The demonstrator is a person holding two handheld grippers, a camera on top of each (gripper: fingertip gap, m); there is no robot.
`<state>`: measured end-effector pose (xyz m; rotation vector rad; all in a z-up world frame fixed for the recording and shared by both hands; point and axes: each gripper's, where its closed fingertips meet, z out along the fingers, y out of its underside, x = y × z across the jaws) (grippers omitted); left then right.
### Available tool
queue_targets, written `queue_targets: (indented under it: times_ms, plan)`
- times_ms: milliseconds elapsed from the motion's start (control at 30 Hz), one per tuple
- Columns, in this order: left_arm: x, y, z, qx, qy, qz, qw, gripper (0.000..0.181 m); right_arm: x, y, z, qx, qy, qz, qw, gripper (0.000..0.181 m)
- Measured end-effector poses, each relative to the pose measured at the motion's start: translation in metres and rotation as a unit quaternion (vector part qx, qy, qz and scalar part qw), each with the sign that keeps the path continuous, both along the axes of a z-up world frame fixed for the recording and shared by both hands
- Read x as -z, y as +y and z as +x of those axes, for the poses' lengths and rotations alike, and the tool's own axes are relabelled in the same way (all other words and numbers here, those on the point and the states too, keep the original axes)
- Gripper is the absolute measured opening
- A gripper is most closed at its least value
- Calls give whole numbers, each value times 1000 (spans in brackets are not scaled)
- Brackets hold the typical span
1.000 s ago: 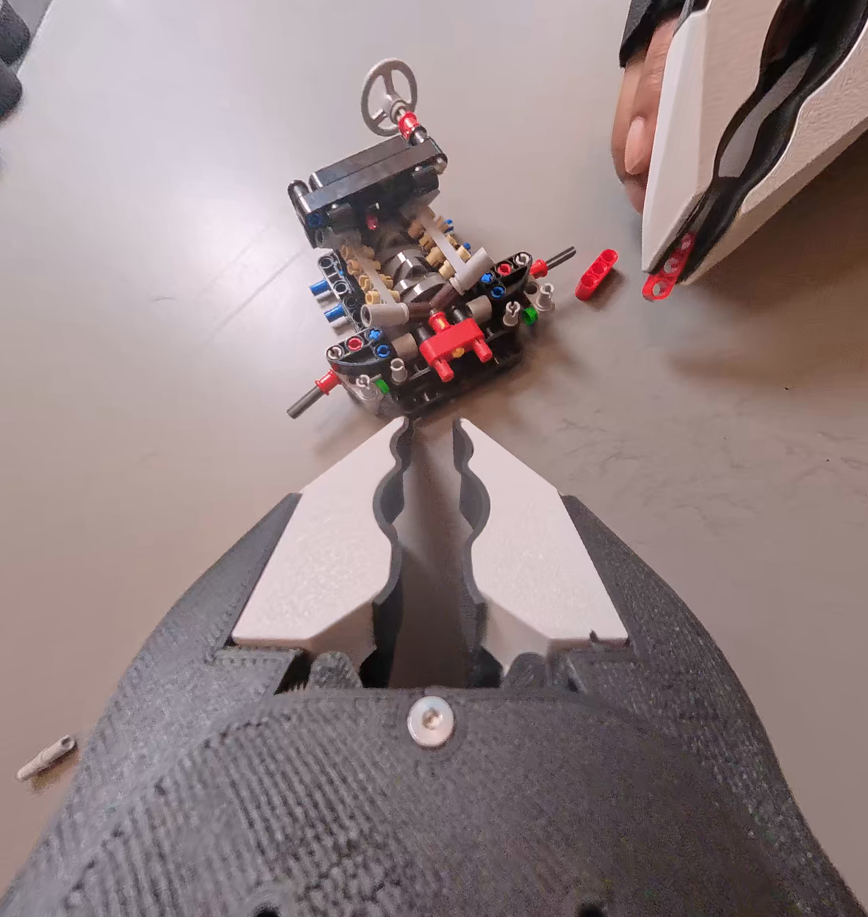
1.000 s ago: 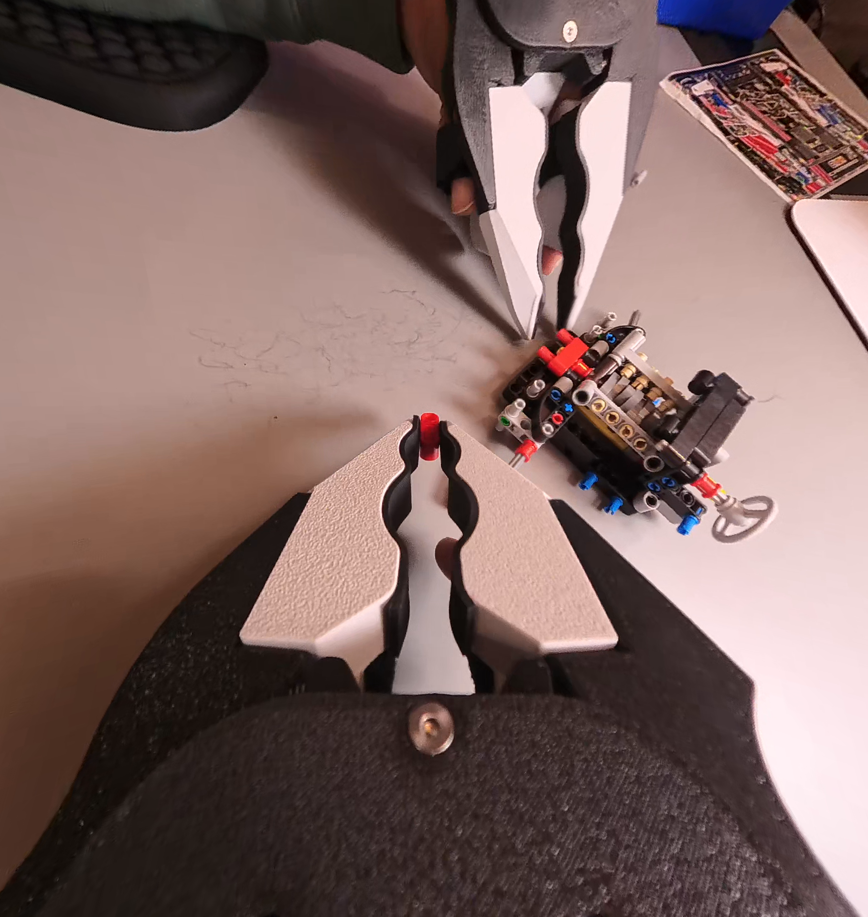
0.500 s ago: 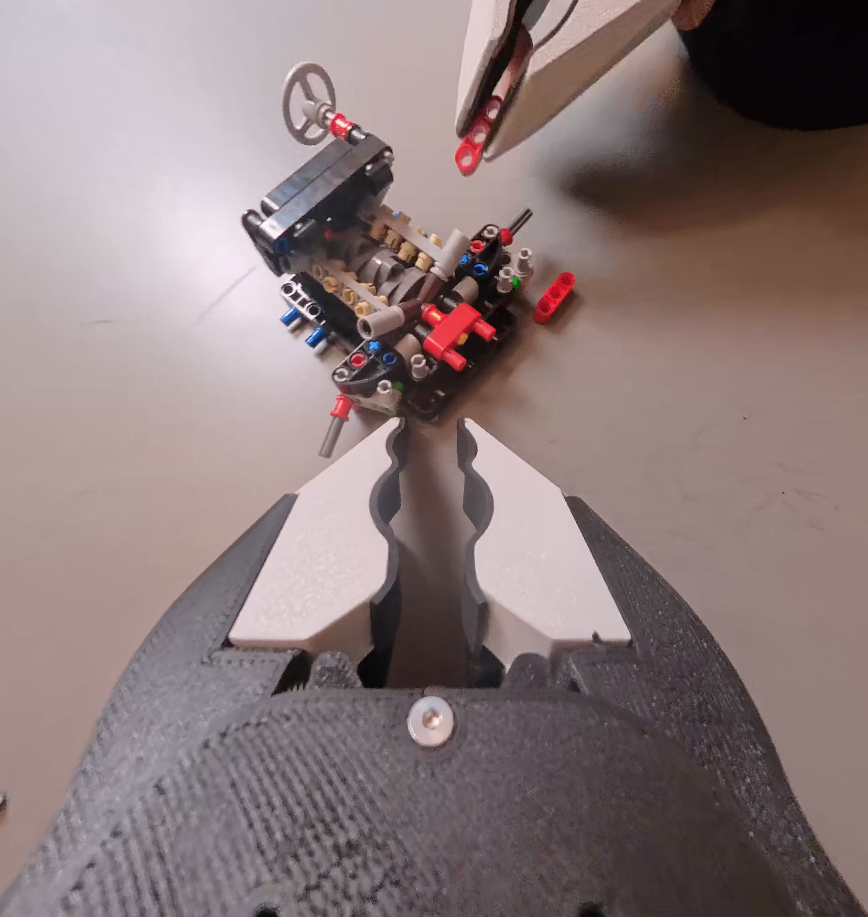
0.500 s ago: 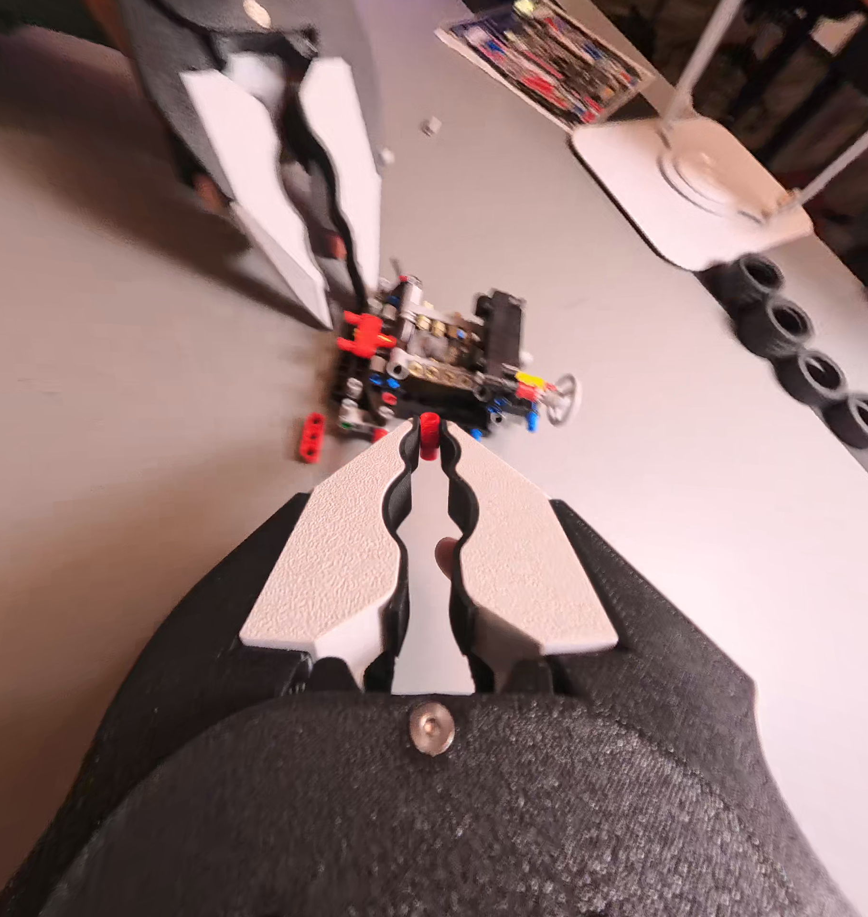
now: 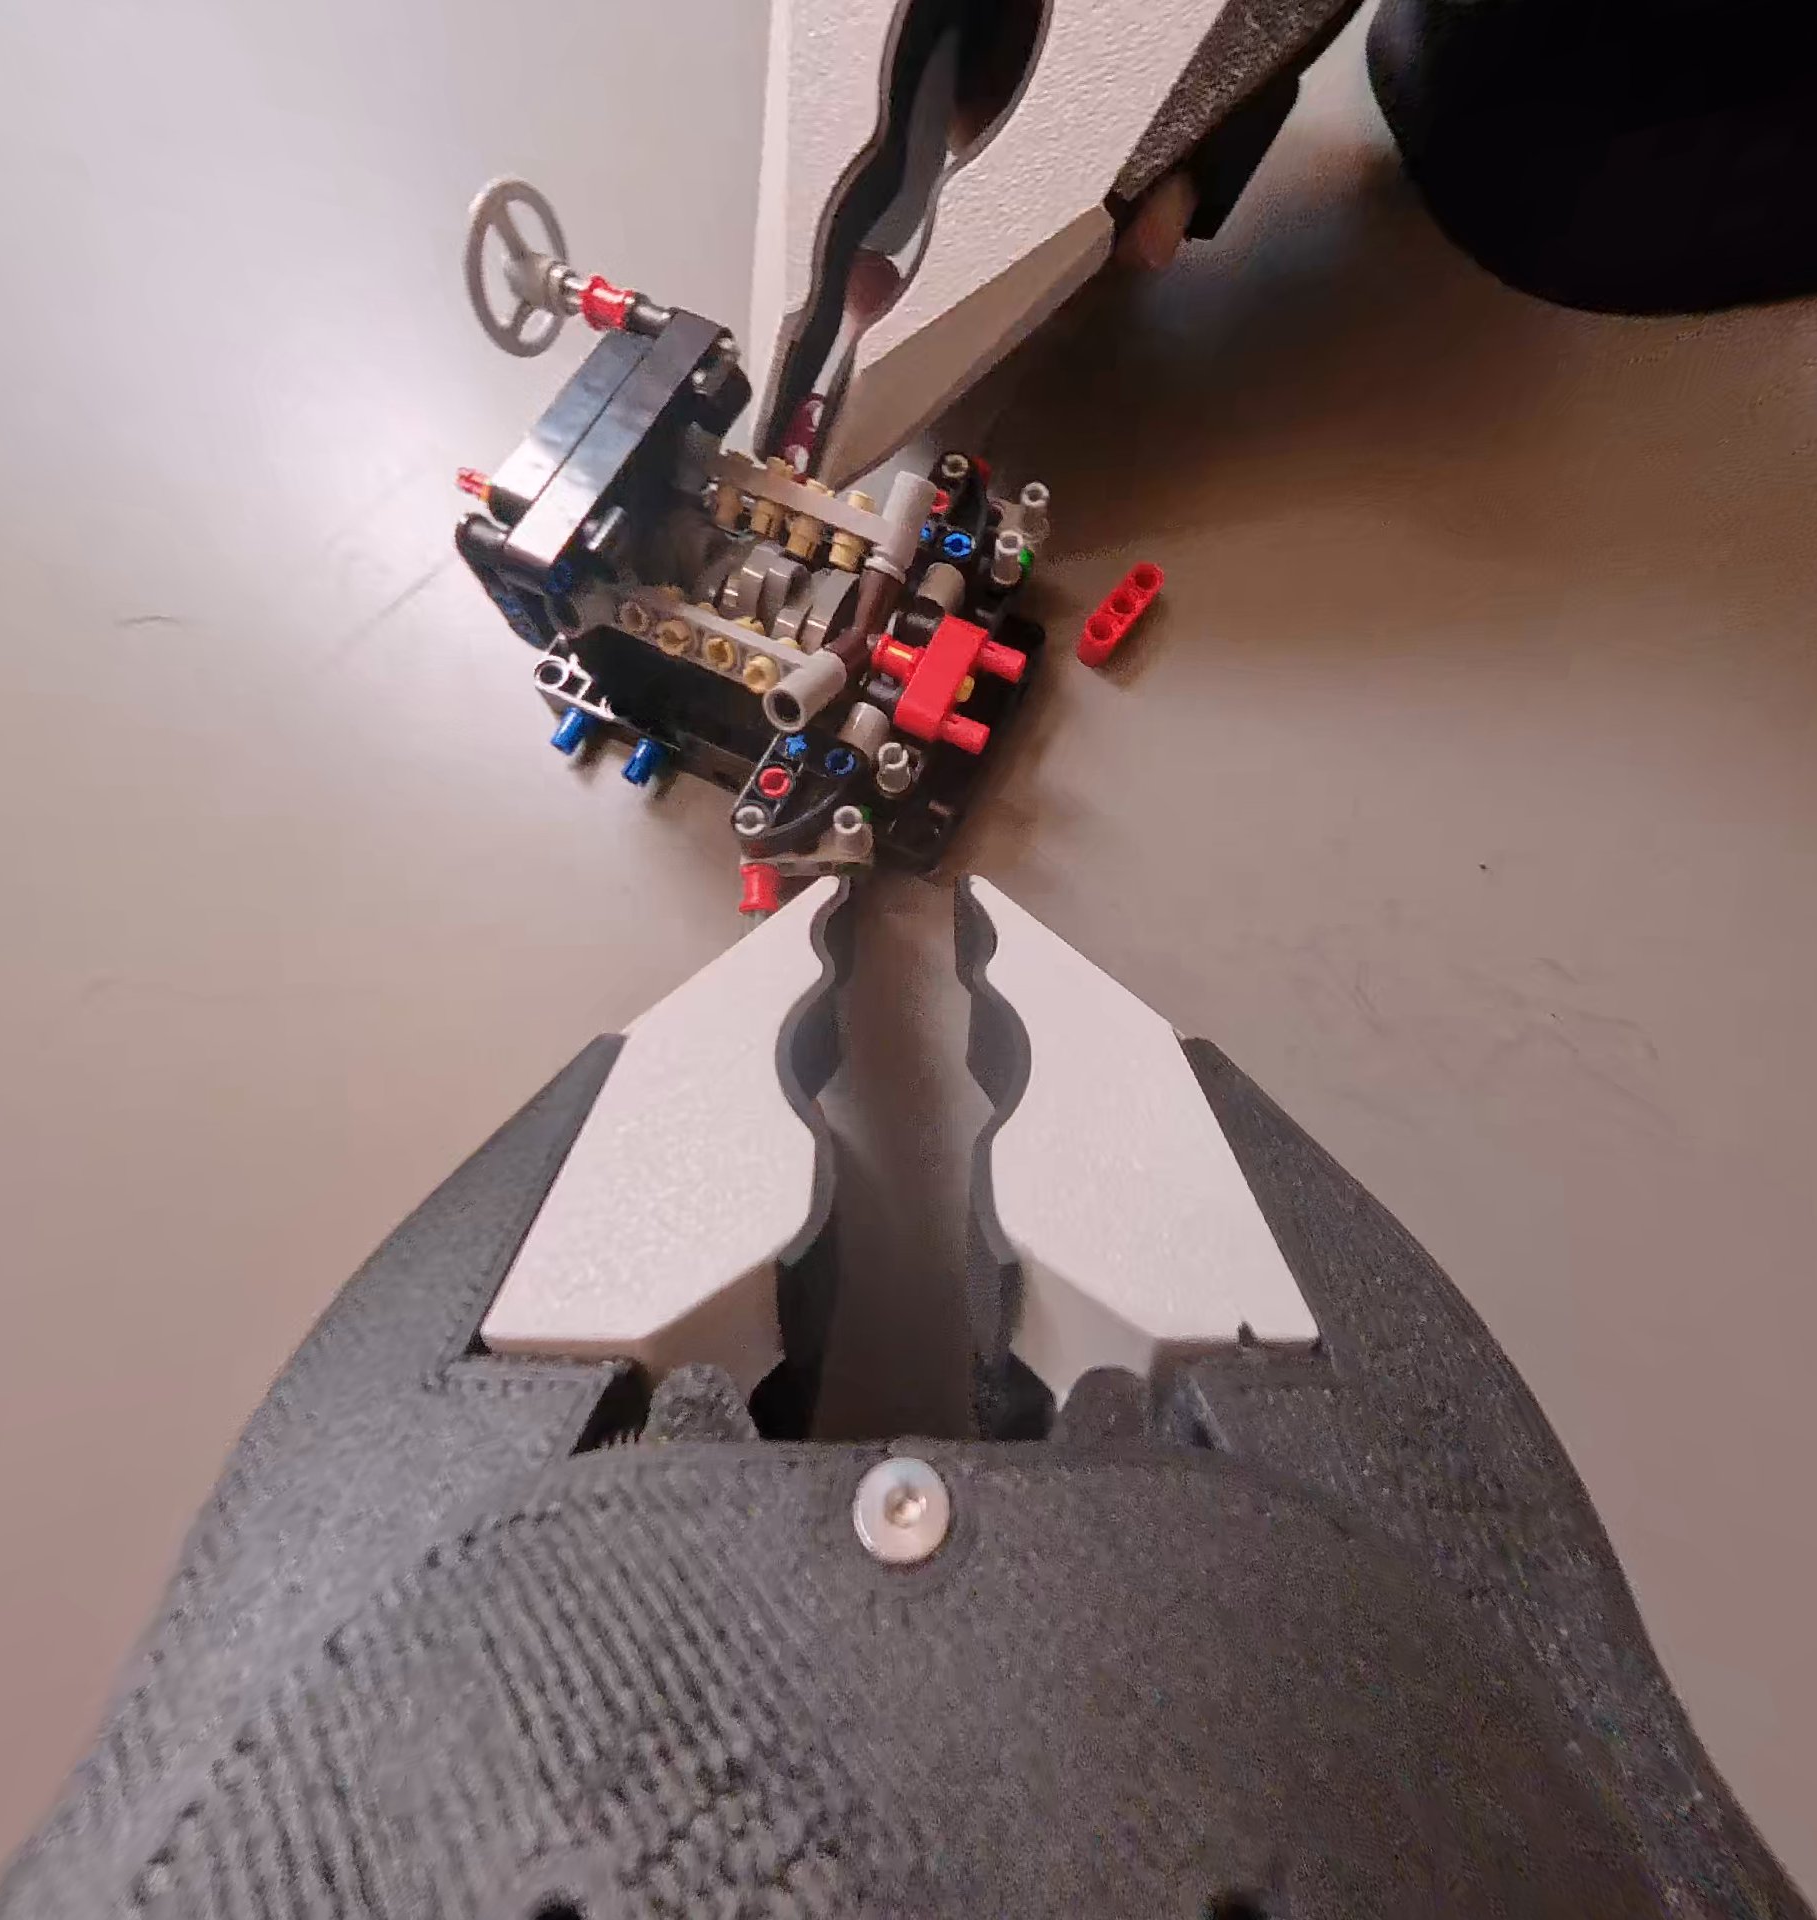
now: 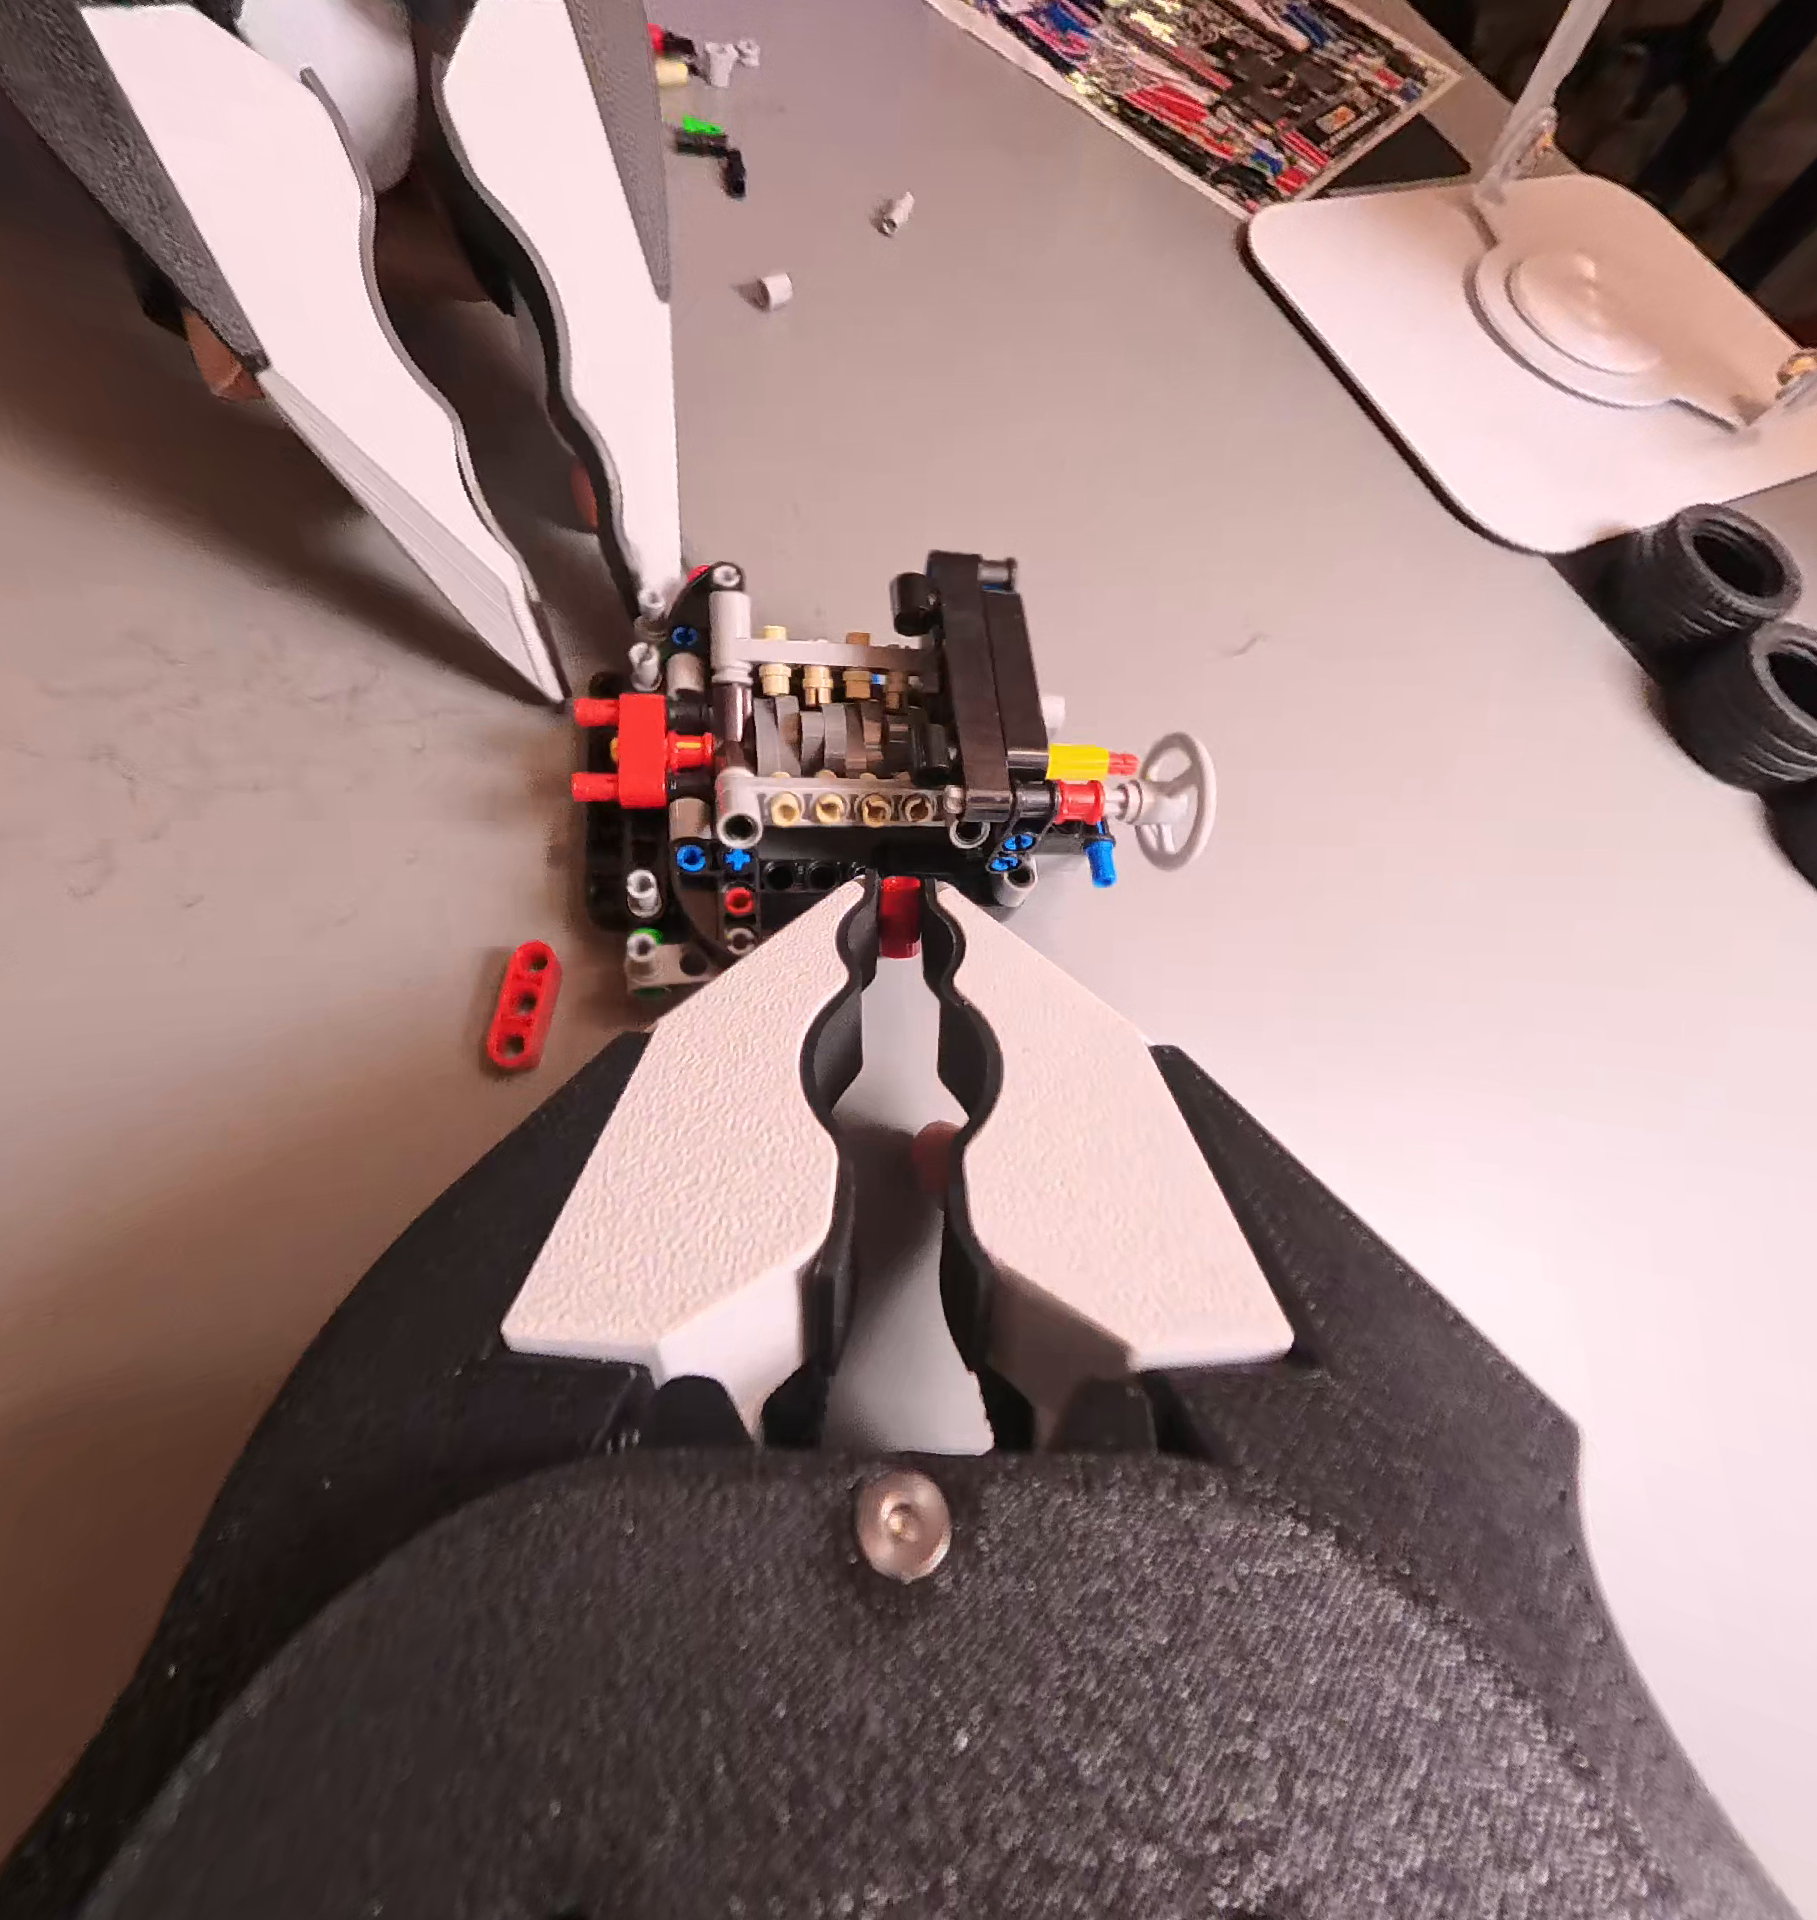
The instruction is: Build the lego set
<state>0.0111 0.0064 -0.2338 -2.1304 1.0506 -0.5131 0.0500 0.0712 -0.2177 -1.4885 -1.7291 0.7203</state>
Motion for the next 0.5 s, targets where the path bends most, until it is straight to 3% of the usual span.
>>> queue_targets:
  times_ms: [300, 400, 500]
  plan:
    - [-8, -34, -22, 18, 10, -26, 999, 19, -6, -17, -22, -51, 17, -17, 998, 7]
    - [-32, -34, -20, 16, -13, 10, 1000, 15, -32, -23, -10, -61, 74, -32, 995, 6]
    - [-59, -35, -2, 15, -88, 39, 995, 16, -70, -53, 0, -107, 166, -72, 978, 6]
